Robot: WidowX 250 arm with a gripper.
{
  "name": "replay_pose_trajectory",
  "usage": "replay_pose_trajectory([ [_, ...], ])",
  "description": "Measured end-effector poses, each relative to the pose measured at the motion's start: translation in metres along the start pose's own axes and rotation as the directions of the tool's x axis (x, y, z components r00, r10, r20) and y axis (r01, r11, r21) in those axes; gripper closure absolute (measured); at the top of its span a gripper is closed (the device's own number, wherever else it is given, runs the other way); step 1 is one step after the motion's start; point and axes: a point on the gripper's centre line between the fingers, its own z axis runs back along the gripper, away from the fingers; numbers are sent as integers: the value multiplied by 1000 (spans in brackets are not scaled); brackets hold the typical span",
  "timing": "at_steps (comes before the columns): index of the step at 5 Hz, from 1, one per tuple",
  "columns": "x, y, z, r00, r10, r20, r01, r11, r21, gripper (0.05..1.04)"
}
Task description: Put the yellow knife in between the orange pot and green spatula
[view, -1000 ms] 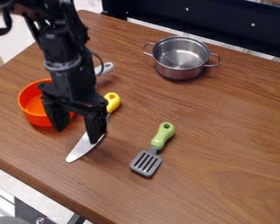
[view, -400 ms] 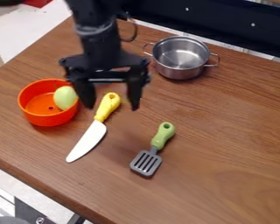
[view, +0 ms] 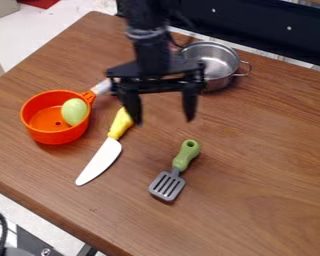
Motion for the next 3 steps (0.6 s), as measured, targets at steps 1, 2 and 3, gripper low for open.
replay_pose_trajectory([
  [1, 3, -28, -6, 1000, -5, 27, 5, 1000, -15, 85],
  [2, 12, -55, -17, 999, -1, 45, 1, 1000, -16, 85],
  [3, 26, -80, -33, 999, 6, 51, -6, 1000, 8, 85],
])
